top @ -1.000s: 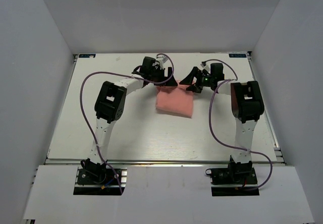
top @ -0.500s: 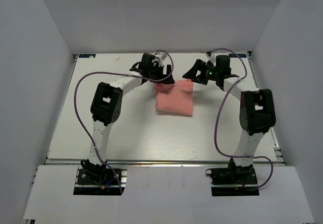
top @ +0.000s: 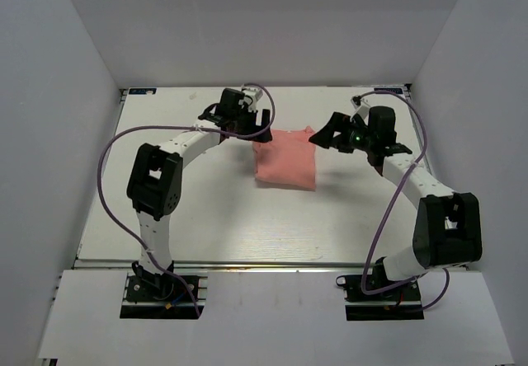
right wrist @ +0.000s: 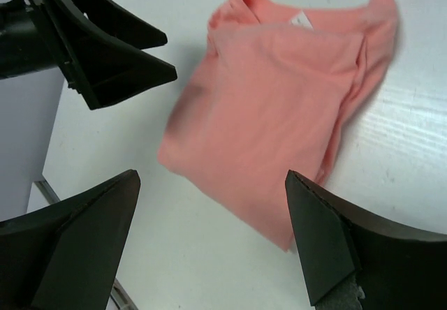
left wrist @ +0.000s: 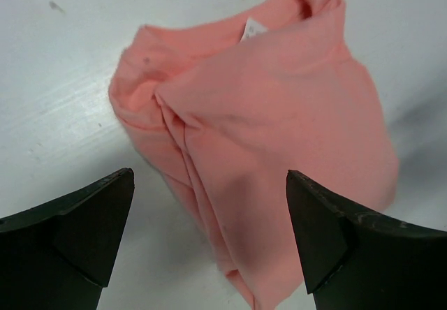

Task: Fold and stack the t-shirts
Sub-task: Put the neatly folded tshirt into the corner of the board with the left arm

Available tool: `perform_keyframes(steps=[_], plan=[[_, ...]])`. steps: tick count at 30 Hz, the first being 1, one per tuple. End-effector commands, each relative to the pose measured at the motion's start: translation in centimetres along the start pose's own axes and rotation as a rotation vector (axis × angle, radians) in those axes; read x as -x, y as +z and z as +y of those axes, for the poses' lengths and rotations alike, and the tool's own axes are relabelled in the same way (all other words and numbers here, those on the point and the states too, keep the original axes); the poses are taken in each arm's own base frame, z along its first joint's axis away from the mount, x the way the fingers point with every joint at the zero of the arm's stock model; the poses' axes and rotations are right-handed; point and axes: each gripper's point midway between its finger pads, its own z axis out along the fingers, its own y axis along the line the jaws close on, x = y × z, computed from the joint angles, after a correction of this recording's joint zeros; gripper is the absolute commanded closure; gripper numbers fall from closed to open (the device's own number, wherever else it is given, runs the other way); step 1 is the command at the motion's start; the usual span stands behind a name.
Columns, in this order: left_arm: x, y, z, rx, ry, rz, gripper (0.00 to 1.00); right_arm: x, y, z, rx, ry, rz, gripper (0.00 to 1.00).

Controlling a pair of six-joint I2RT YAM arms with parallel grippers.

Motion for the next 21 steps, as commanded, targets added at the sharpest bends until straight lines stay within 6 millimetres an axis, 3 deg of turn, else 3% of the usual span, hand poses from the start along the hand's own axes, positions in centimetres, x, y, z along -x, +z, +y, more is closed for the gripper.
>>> perform_keyframes(steps=[1, 5, 11, 12, 14, 15, 17, 18, 19, 21], plan=[[-3.6, 0.9, -0.5, -0.048, -0.043, 0.100, 0.02, 0.3, -1.2, 0.4, -0.019, -0.039, -0.027, 0.10], [-6.7, 1.9, -1.9, -0.143, -0.061, 0.154, 0.04, -0.2, -1.7, 0.1, -0.041, -0.045, -0.018, 0.10], [-8.4, 3.5, -2.0, -0.189, -0.079, 0.179, 0.13, -1.4, -1.8, -0.9, -0.075, -0.037, 0.005, 0.10], [-9.3, 4.0, -1.7, -0.185, -0.087, 0.199, 0.20, -1.7, -1.9, -1.1, -0.086, -0.032, 0.011, 0.10], [-9.2, 4.5, -1.6, -0.185, -0.087, 0.199, 0.35, -2.0, -2.1, -1.3, -0.097, -0.030, 0.013, 0.10], [-9.0, 4.6, -1.6, -0.187, -0.083, 0.188, 0.57, -2.0, -2.1, -1.5, -0.104, -0.034, 0.011, 0.10], [-8.9, 5.1, -1.2, -0.181, -0.045, 0.179, 0.77, -2.1, -2.3, -1.5, -0.108, -0.037, 0.013, 0.10], [-8.3, 5.2, -0.9, -0.162, -0.026, 0.162, 0.95, -2.2, -2.3, -1.8, -0.125, -0.030, 0.013, 0.10], [-8.0, 5.3, -0.4, -0.137, 0.002, 0.156, 1.00, -2.0, -2.4, -1.9, -0.131, -0.041, 0.009, 0.10], [-6.0, 4.1, 1.1, -0.077, 0.040, 0.110, 1.00, -2.4, -2.8, -2.1, -0.145, -0.042, 0.021, 0.10]])
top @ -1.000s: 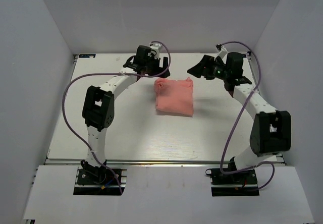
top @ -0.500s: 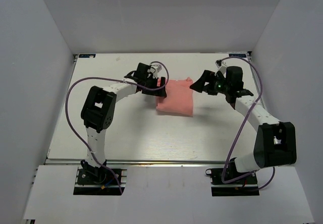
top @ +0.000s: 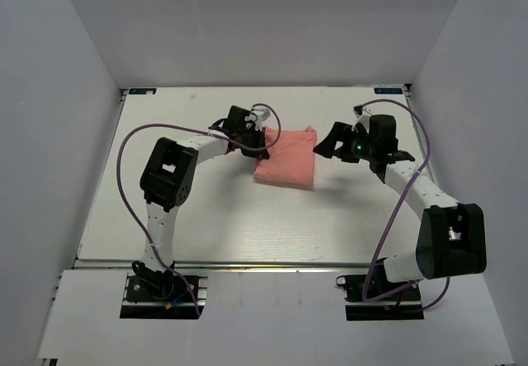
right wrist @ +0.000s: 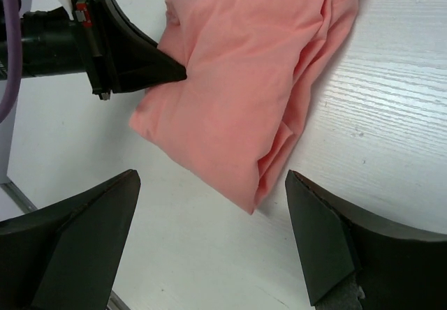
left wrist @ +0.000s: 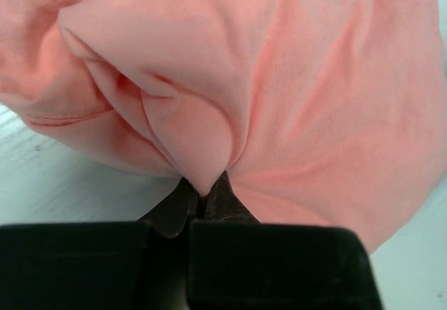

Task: Fold and stack the t-shirts
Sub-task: Put the neatly folded tshirt into the corner of the board with the left arm

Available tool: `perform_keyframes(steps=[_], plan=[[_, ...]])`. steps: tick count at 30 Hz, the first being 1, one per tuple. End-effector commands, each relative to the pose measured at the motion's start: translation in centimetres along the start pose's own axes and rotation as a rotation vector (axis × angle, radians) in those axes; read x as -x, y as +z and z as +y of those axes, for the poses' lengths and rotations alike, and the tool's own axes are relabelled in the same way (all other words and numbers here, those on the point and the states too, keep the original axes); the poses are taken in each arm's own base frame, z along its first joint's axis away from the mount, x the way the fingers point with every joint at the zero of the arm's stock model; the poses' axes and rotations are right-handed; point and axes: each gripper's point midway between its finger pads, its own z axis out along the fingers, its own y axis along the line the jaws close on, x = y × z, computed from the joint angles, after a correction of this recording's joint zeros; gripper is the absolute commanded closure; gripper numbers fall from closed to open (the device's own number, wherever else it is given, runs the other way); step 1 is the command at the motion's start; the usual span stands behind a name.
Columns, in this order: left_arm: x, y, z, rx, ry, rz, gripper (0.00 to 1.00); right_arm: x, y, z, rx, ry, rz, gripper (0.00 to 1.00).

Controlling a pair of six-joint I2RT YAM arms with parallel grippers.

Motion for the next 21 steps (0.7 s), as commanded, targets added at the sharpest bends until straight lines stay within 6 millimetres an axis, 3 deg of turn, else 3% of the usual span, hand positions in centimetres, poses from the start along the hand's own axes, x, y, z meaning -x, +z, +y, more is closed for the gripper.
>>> perform_keyframes(steps=[1, 4, 9, 10, 11, 12, 14, 21], plan=[[3.4, -2.2, 2.7, 0.111, 0.105, -0.091, 1.00, 0.7, -1.2, -0.4, -0.045, -0.046, -0.035, 0.10], [6.9, -5.1, 5.3, 0.206, 0.189, -0.176, 1.00, 0.4, -1.3, -0.7, -0.058, -0.052, -0.032, 0.10], [9.9, -7.9, 9.4, 0.306, 0.231, -0.170, 1.00, 0.1, -1.2, -1.3, -0.076, -0.054, -0.029, 0.10], [11.8, -8.7, 10.0, 0.318, 0.229, -0.198, 1.00, -0.1, -1.1, -1.3, -0.074, -0.060, -0.021, 0.10], [10.8, -8.7, 12.5, 0.350, 0.198, -0.150, 1.00, 0.0, -1.0, -1.4, -0.073, -0.055, -0.021, 0.10], [12.5, -9.7, 13.5, 0.379, 0.214, -0.171, 1.00, 0.0, -1.0, -1.4, -0.073, -0.055, -0.018, 0.10], [12.7, -11.1, 17.1, 0.462, 0.200, -0.152, 1.00, 0.2, -0.9, -1.5, -0.076, -0.061, -0.017, 0.10], [13.4, -16.0, 26.1, 0.634, 0.276, -0.096, 1.00, 1.0, 0.0, -2.0, -0.101, -0.063, 0.015, 0.10]])
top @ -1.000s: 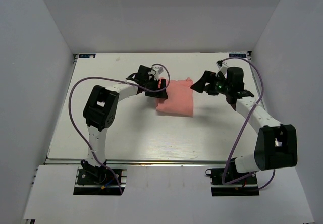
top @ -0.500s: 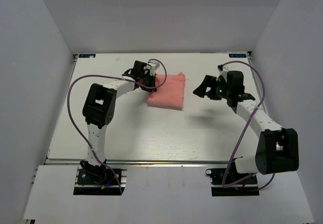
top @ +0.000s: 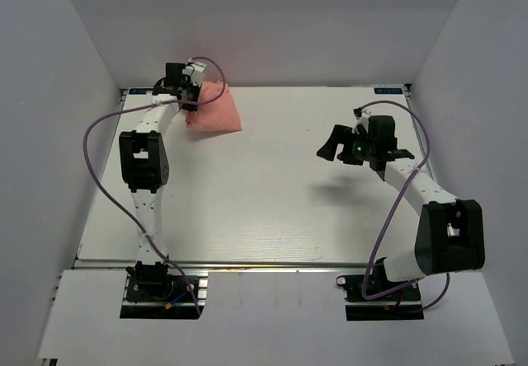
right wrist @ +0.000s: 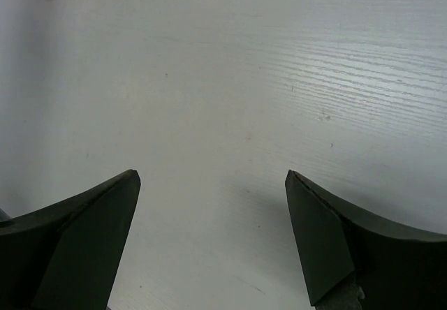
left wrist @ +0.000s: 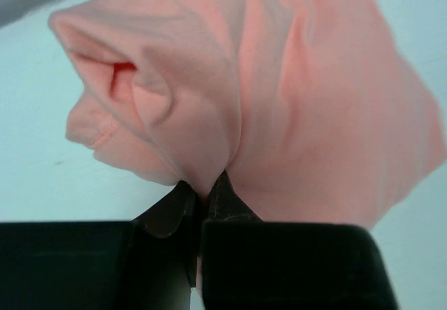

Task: Fold and stack the t-shirts
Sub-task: Put the neatly folded tshirt into the corner of the board with the left arm

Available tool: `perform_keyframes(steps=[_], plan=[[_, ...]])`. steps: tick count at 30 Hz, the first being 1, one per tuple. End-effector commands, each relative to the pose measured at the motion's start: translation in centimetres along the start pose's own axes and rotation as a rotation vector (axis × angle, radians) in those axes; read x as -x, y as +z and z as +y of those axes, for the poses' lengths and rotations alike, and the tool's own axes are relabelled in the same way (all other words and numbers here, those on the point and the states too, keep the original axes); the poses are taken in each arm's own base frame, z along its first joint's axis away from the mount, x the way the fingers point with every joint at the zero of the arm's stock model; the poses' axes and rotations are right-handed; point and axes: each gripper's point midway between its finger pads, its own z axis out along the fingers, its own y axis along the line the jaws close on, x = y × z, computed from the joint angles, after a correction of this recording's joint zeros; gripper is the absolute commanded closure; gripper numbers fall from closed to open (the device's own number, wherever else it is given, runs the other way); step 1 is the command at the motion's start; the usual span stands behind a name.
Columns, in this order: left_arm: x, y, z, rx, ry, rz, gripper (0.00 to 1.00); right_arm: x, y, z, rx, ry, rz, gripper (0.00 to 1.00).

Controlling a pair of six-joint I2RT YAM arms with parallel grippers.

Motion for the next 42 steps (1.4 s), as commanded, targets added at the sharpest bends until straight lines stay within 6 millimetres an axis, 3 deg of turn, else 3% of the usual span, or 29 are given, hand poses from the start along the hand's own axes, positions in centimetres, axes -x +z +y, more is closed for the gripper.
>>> perform_keyframes(steps=[1, 4, 6, 9, 13, 24, 27, 29, 30, 31, 33, 37, 42], plan=[[-1.2, -1.1, 5.0, 0.085, 0.089, 0.067, 1.00, 1.9, 0.2, -0.1, -0.014, -0.033, -0.018, 0.10], [-1.7, -1.3, 8.7, 0.138, 0.116, 0.075, 1.00, 2.1, 0.5, -0.3, -0.019, -0.032, -0.009, 0.10], [-1.9, -1.1, 10.2, 0.142, 0.138, 0.074, 1.00, 2.0, 0.7, -0.4, -0.024, -0.022, 0.002, 0.10], [-3.7, -1.6, 13.9, 0.211, 0.156, 0.125, 1.00, 1.7, 0.7, -0.8, -0.044, -0.012, 0.009, 0.10], [-4.7, -2.9, 17.4, 0.267, 0.191, 0.149, 1.00, 1.5, 0.8, -0.9, -0.050, -0.009, 0.015, 0.10], [-5.1, -4.9, 23.7, 0.411, 0.186, 0.131, 1.00, 1.2, 1.3, -1.2, -0.057, 0.019, 0.041, 0.10], [-4.6, -5.1, 24.0, 0.430, 0.179, 0.117, 1.00, 1.0, 1.6, -1.1, -0.044, 0.027, 0.055, 0.10], [-5.2, -5.4, 24.4, 0.463, 0.175, 0.147, 0.87, 0.7, 1.8, -1.1, -0.036, 0.034, 0.068, 0.10], [-4.4, -5.7, 25.4, 0.525, 0.146, 0.115, 0.58, 0.6, 1.8, -1.0, -0.029, 0.037, 0.073, 0.10], [-4.9, -5.8, 25.7, 0.555, 0.133, 0.126, 0.48, 0.6, 1.9, -1.0, -0.028, 0.040, 0.074, 0.10], [-5.1, -6.1, 26.1, 0.581, 0.121, 0.138, 0.28, 0.3, 2.0, -1.1, -0.029, 0.051, 0.081, 0.10], [-5.4, -6.6, 26.7, 0.653, 0.052, 0.128, 0.00, 0.0, 2.1, -0.9, -0.017, 0.062, 0.086, 0.10], [-3.0, -8.8, 26.4, 0.670, -0.030, 0.050, 0.00, 0.6, 1.6, 0.0, 0.012, 0.050, 0.052, 0.10]])
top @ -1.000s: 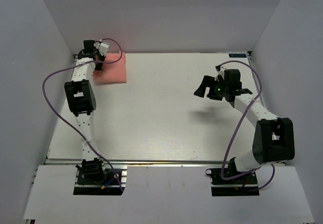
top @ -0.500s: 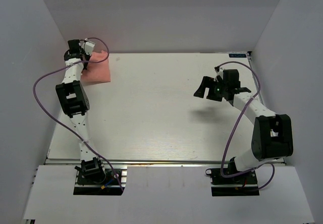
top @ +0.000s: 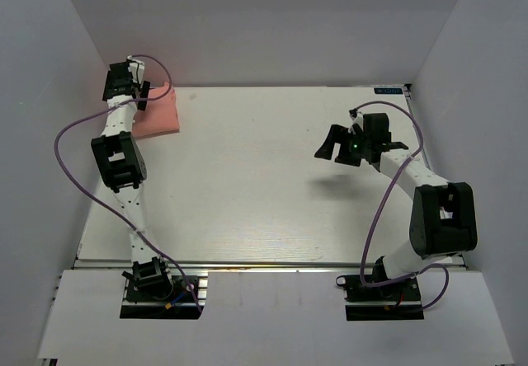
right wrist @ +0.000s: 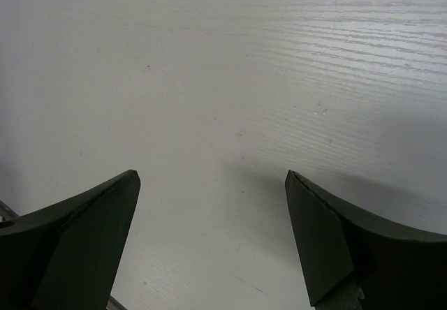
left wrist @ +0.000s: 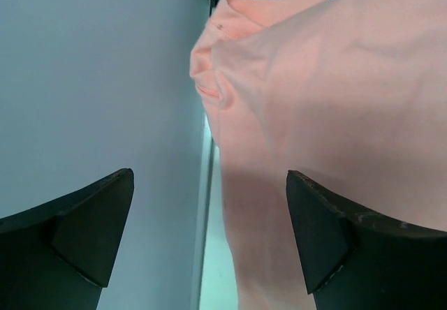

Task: Fold and stack the t-shirts
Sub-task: Put the neatly folded tshirt into the corner of the board with the left arm

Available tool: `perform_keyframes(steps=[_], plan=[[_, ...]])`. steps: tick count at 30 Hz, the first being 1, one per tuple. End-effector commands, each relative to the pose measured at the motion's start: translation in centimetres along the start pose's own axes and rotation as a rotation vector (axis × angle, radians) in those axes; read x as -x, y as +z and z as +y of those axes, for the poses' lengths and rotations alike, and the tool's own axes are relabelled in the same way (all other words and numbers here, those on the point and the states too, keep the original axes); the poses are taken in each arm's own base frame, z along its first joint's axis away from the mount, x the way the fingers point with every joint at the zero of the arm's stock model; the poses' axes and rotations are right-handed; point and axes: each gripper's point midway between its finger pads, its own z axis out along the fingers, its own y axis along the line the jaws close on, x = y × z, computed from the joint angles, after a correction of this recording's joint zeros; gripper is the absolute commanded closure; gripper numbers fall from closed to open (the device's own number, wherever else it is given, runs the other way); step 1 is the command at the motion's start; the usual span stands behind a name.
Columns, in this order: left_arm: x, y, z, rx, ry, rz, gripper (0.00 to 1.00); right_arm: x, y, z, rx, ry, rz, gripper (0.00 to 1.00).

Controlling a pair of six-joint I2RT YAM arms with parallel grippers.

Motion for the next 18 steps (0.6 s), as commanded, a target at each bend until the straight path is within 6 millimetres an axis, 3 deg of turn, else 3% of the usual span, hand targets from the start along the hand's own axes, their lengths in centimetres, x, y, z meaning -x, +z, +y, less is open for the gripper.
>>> perform_keyframes(steps=[1, 3, 4, 6, 8, 10, 11, 12, 13, 14, 15, 17, 18], plan=[[3.2, -3.5, 1.3, 0.011, -0.097, -0.065, 0.00, 1.4, -0.9, 1.4, 0.046, -0.022, -0.058, 0.10], [4.8, -5.1, 0.9, -0.022, -0.124, -0.100, 0.00, 1.5, -1.4, 1.7, 0.051, -0.024, -0.077, 0.10], [5.3, -5.7, -0.8, -0.098, -0.156, -0.110, 0.00, 1.0, -1.4, 1.6, 0.048, -0.024, -0.073, 0.10], [6.2, -6.9, -1.6, -0.166, -0.210, -0.123, 0.00, 1.5, -2.5, 1.9, 0.045, -0.037, -0.110, 0.10], [7.5, -9.4, -2.0, -0.234, -0.311, -0.138, 0.00, 1.1, -3.1, 1.5, 0.016, -0.036, -0.131, 0.10], [7.5, -11.7, -5.3, -0.377, -0.320, -0.128, 0.00, 1.3, -4.4, 1.7, 0.005, -0.053, -0.177, 0.10], [9.8, -14.8, -5.6, -0.391, -0.363, -0.183, 0.00, 0.5, -4.3, 1.3, -0.010, -0.050, -0.171, 0.10], [7.7, -15.0, -8.0, -0.414, -0.374, -0.132, 0.00, 0.5, -5.1, 1.4, -0.013, -0.051, -0.197, 0.10], [8.0, -16.2, -9.2, -0.430, -0.383, -0.153, 0.00, 0.3, -5.3, 1.3, -0.020, -0.054, -0.203, 0.10], [7.2, -17.3, -12.9, -0.480, -0.383, -0.144, 0.00, -0.2, -5.4, 1.0, -0.029, -0.044, -0.199, 0.10], [8.4, -19.9, -13.5, -0.500, -0.386, -0.187, 0.00, -1.1, -5.4, 0.8, -0.031, -0.040, -0.186, 0.10], [8.1, -22.4, -17.0, -0.569, -0.380, -0.177, 0.00, -1.1, -6.6, 1.3, -0.023, -0.052, -0.223, 0.10], [6.8, -24.2, -20.8, -0.622, -0.363, -0.141, 0.00, -2.0, -6.9, 0.8, -0.037, -0.047, -0.223, 0.10]])
